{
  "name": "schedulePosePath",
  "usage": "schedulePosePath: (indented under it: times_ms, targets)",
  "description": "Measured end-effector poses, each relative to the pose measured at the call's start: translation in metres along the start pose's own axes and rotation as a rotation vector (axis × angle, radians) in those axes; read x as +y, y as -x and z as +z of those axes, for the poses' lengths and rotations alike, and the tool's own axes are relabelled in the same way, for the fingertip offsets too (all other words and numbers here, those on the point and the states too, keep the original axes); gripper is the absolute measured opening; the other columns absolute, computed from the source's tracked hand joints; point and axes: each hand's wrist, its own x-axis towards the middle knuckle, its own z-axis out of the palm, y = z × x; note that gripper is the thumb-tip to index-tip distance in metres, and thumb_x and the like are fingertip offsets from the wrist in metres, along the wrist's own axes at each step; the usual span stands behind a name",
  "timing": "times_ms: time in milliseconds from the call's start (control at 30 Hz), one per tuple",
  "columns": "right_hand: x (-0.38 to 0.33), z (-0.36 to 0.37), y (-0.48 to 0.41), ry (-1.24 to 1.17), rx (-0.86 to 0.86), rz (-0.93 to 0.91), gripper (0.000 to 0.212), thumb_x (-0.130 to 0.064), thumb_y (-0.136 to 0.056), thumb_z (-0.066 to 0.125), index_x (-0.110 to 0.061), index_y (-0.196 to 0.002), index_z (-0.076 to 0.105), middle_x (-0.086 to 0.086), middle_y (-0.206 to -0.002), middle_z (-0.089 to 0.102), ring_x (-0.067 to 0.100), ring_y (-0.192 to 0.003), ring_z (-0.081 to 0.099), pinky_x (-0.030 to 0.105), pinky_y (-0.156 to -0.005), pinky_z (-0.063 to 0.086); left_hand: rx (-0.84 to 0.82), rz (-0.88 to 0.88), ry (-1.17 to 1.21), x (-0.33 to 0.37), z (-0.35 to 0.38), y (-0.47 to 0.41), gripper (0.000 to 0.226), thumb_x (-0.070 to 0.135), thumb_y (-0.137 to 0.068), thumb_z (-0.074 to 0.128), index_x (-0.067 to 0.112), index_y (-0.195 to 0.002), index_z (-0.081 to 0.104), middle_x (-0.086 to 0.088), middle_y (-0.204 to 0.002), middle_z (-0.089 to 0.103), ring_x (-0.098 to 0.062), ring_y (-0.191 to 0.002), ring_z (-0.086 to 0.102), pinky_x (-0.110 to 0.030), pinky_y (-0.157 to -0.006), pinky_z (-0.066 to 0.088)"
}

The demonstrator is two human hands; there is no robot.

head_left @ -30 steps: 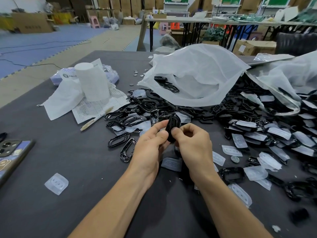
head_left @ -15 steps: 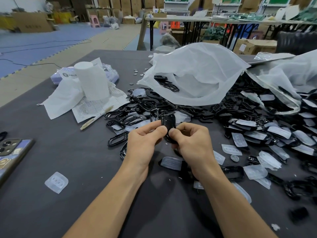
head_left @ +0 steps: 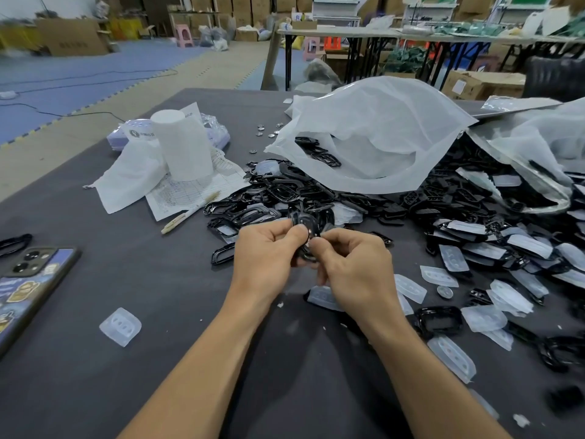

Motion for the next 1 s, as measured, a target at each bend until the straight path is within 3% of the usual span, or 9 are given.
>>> schedulePosePath:
  times_ms: [67,200,333,467,600,700,833,900,1000]
  targets:
    - [0.001,-0.001,-0.001,0.010,0.057,-0.007,0.016,-0.025,-0.093,0.072,-0.029,-0.077,0.076,-0.008,-0.061,0.071,0.008,-0.055,0.067,0.023,-0.061,0.053,0.133,0.002,0.034,0.003,-0.008,-0.006,0.026,0.004,-0.094,0.067,0.002,-0.070,0.076,-0.011,-0.067,0.069,-0.018,-0.058,0.064,-0.033,-0.054,0.060]
    - [0.005,-0.007,-0.008,0.153,0.112,-0.030,0.020,-0.014,-0.092,0.069,-0.031,-0.085,0.078,-0.020,-0.068,0.071,0.005,-0.061,0.067,0.021,-0.064,0.055,0.399,-0.176,0.358,0.004,-0.040,-0.021,0.040,0.000,-0.095,0.067,0.014,-0.059,0.077,0.000,-0.065,0.075,-0.014,-0.054,0.069,-0.020,-0.051,0.056]
    - [-0.001,0.005,-0.025,0.361,-0.036,-0.078,0.027,-0.008,-0.090,0.066,-0.028,-0.093,0.083,-0.011,-0.084,0.077,0.009,-0.081,0.069,0.026,-0.083,0.055,0.399,-0.246,0.432,0.003,-0.044,-0.021,0.019,-0.005,-0.095,0.065,0.010,-0.084,0.071,0.000,-0.066,0.075,-0.013,-0.057,0.072,-0.019,-0.052,0.056]
    - [-0.012,0.036,-0.042,0.595,-0.244,-0.216,0.037,-0.005,-0.090,0.064,-0.029,-0.115,0.078,0.001,-0.107,0.074,0.023,-0.117,0.055,0.034,-0.104,0.043,0.378,-0.239,0.430,0.004,-0.043,-0.023,0.018,-0.006,-0.095,0.061,0.008,-0.088,0.070,-0.002,-0.071,0.076,-0.013,-0.061,0.073,-0.022,-0.055,0.058]
    - [-0.016,0.052,-0.049,0.842,-0.344,-0.313,0.027,-0.016,-0.094,0.065,-0.029,-0.115,0.075,0.003,-0.111,0.071,0.027,-0.112,0.055,0.035,-0.093,0.035,0.398,-0.257,0.457,0.004,-0.047,-0.025,0.022,-0.008,-0.094,0.060,0.009,-0.086,0.070,0.000,-0.068,0.075,-0.012,-0.058,0.071,-0.022,-0.053,0.058]
    - [-0.017,0.053,-0.046,0.818,-0.290,-0.292,0.015,-0.009,-0.090,0.069,-0.022,-0.093,0.077,0.005,-0.096,0.073,0.027,-0.097,0.058,0.031,-0.090,0.042,0.382,-0.247,0.467,0.005,-0.047,-0.026,0.022,-0.007,-0.094,0.061,0.010,-0.085,0.070,0.000,-0.070,0.076,-0.013,-0.060,0.072,-0.023,-0.053,0.058]
    - [-0.009,0.040,-0.041,0.340,-0.111,-0.069,0.021,-0.021,-0.086,0.079,-0.026,-0.068,0.072,-0.006,-0.068,0.069,0.004,-0.072,0.059,0.018,-0.066,0.047,0.361,-0.246,0.455,0.005,-0.045,-0.026,0.022,-0.007,-0.095,0.060,0.011,-0.086,0.070,0.001,-0.068,0.075,-0.013,-0.060,0.073,-0.023,-0.052,0.058]
    - [-0.005,0.028,-0.036,-0.096,0.016,0.126,0.013,-0.022,-0.085,0.083,-0.028,-0.073,0.080,-0.007,-0.060,0.066,0.005,-0.056,0.052,0.018,-0.054,0.043,0.336,-0.249,0.434,0.004,-0.044,-0.025,0.020,-0.006,-0.095,0.061,0.010,-0.087,0.070,0.000,-0.070,0.076,-0.015,-0.062,0.074,-0.024,-0.053,0.059]
    - [0.001,0.010,-0.028,-0.602,0.005,0.388,0.030,-0.007,-0.090,0.073,-0.020,-0.064,0.078,-0.001,-0.059,0.055,0.008,-0.049,0.043,0.017,-0.045,0.034,0.290,-0.256,0.386,0.002,-0.039,-0.023,0.017,-0.005,-0.095,0.061,0.008,-0.093,0.073,-0.010,-0.080,0.078,-0.020,-0.068,0.075,-0.026,-0.055,0.059]
